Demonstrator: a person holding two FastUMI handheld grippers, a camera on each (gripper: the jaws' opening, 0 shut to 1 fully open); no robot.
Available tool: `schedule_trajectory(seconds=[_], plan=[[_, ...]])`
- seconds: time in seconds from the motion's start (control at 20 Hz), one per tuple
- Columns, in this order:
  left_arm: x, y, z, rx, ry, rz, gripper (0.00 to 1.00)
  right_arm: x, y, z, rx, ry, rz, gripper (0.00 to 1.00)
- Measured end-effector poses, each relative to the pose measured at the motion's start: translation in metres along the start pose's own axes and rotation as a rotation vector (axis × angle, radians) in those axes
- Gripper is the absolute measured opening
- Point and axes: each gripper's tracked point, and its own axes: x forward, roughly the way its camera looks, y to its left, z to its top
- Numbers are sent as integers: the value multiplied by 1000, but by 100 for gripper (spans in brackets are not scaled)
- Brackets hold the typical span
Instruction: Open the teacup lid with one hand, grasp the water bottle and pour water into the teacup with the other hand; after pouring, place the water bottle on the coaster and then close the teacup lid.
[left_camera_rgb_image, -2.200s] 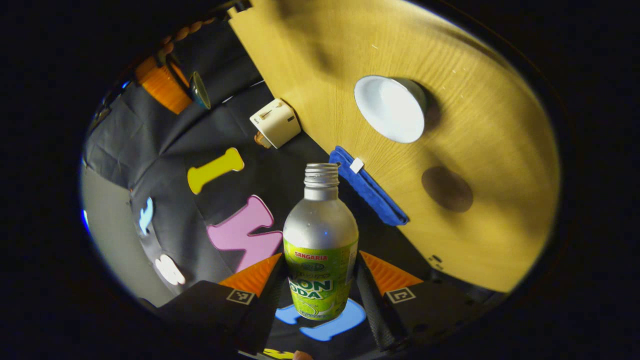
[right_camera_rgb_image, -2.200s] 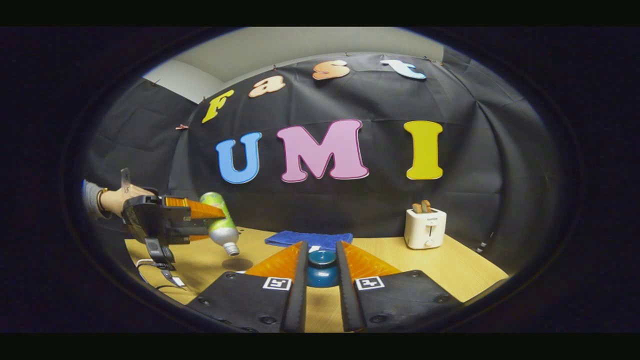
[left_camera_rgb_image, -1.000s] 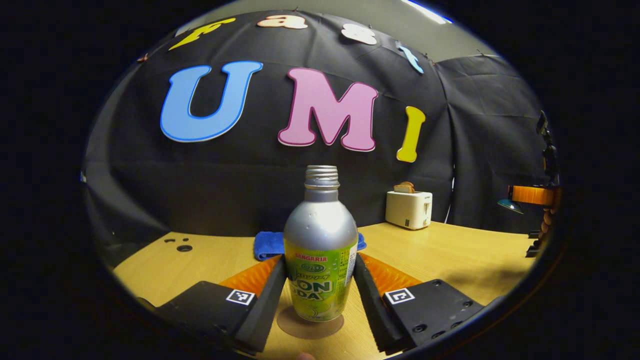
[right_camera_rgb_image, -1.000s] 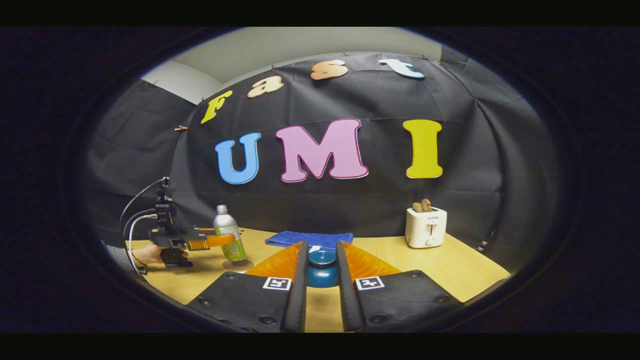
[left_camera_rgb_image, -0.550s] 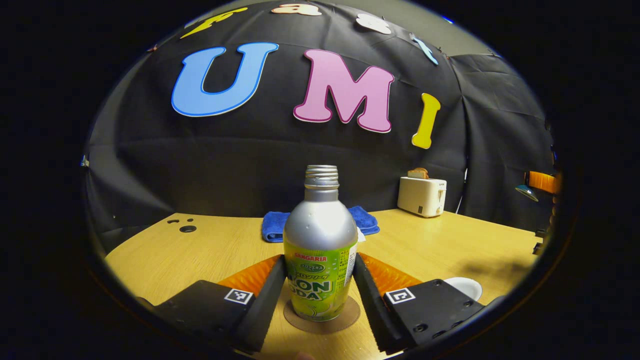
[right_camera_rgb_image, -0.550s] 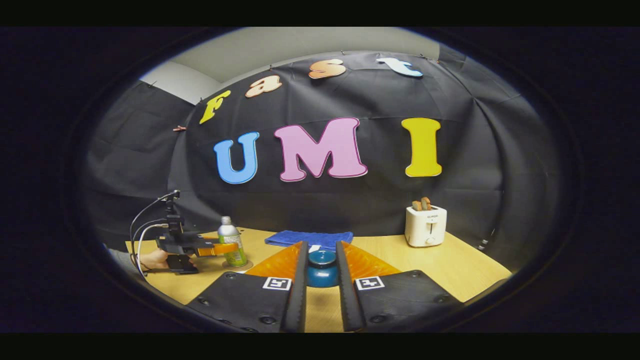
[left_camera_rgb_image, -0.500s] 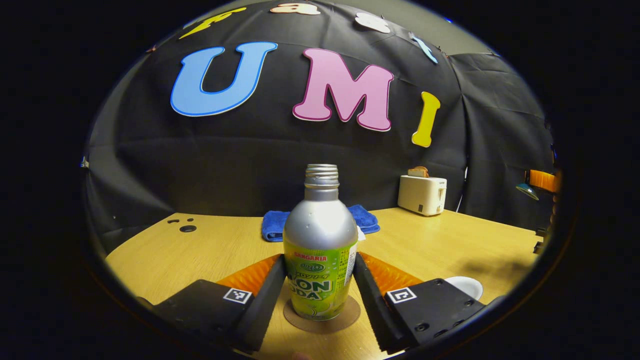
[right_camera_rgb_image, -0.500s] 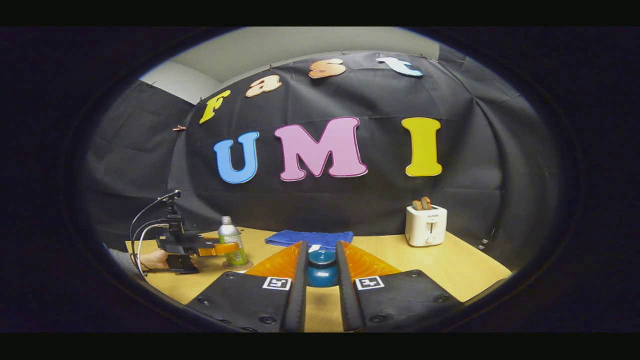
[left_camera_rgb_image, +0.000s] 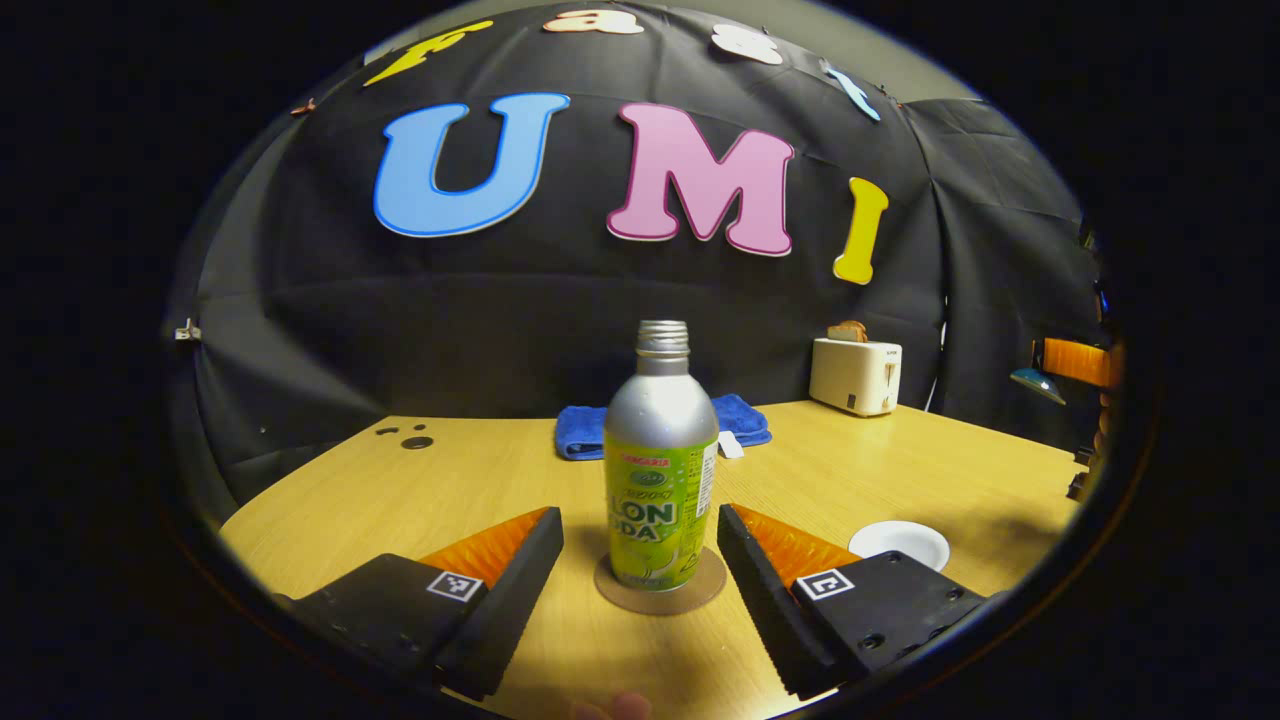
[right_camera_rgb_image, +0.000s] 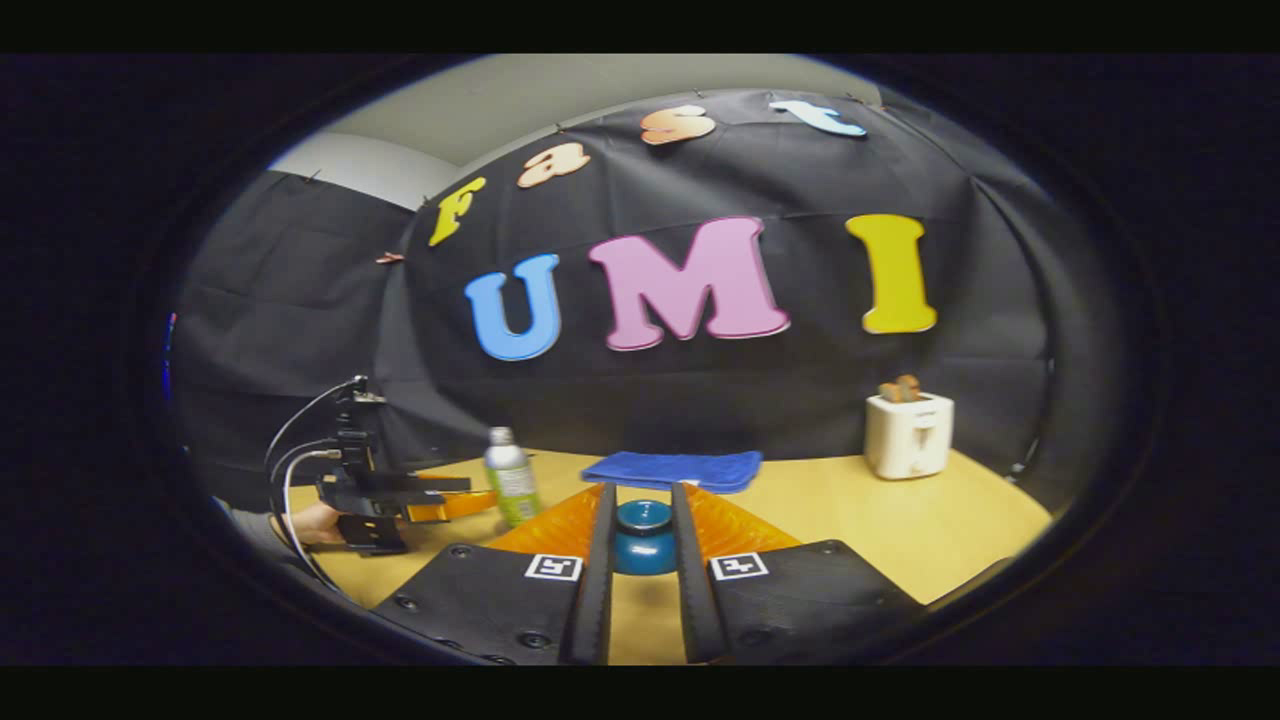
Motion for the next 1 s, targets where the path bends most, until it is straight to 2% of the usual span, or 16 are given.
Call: schedule_trajectory(seconds=[0.05,0.2,0.25,0.3,0.35,0.4,0.45,0.65,1.0], plan=[[-14,5,11,-7,-39,16,98,8,19,-5,10,5,40,28],[-47,11,28,5,-106,49,98,36,42,-43,35,79,78,27],[-54,8,28,24,-104,43,97,44,48,-56,48,106,82,32],[-59,3,30,39,-113,29,96,52,54,-67,54,130,82,36],[-64,-2,34,44,-129,12,95,58,58,-75,48,151,77,27],[-64,-6,37,34,-142,-2,95,62,59,-81,34,163,69,32],[-64,-9,35,16,-138,-13,95,67,60,-85,22,173,60,32],[-64,-8,22,-24,-106,-22,96,76,59,-106,-4,229,27,32],[-69,-9,29,6,-128,-18,96,85,49,-129,-60,286,-5,32]])
